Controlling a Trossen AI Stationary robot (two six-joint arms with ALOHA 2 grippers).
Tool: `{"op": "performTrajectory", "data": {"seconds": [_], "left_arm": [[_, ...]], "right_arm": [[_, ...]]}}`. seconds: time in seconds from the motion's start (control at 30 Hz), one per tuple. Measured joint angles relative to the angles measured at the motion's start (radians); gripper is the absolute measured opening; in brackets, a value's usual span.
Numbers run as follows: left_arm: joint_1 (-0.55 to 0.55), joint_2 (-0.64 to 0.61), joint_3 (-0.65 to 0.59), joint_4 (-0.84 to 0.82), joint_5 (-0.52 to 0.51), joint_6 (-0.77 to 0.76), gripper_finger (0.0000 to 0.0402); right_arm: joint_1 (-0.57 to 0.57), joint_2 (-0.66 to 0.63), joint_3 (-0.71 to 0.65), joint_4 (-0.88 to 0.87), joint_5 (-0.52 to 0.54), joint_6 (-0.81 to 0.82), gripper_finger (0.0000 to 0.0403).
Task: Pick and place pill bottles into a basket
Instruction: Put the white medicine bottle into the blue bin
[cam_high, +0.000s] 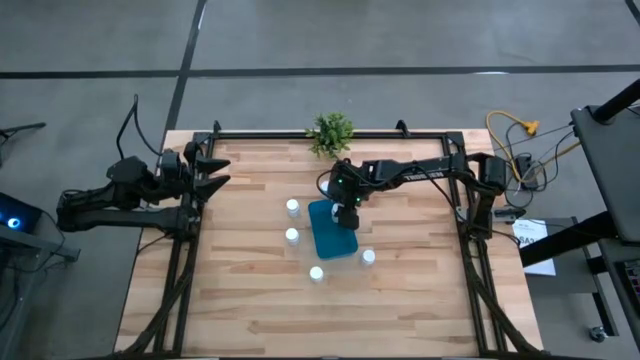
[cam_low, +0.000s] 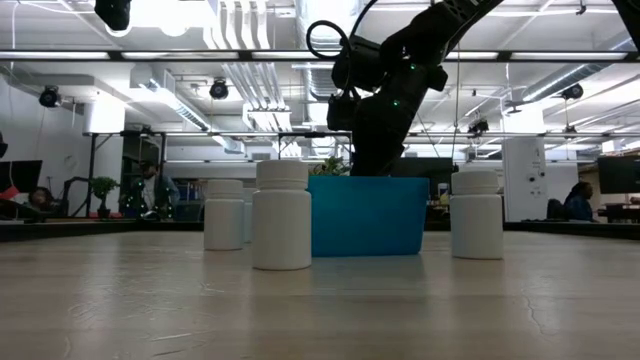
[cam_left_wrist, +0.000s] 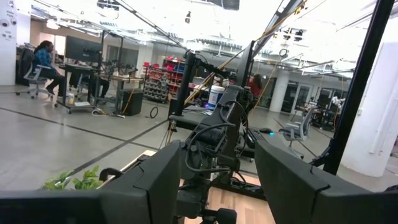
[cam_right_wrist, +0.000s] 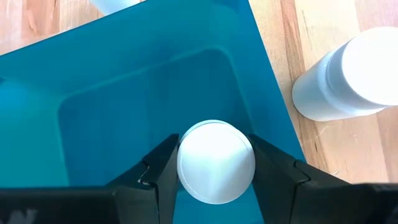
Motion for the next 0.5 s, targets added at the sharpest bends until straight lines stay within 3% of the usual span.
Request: {"op": "performTrajectory", "data": {"seconds": [0.27,0.5], "left_arm": [[0.0,0.0,0.0,0.0,0.0,0.0,0.0187],[0.0,0.0,0.0,0.0,0.0,-0.001,0.0187]], "right_arm": [[-0.002,0.0,0.0,0.002,0.002,0.0,0.015],[-0.002,0.002,-0.001,0.002,0.003,0.012,0.0187]]}}
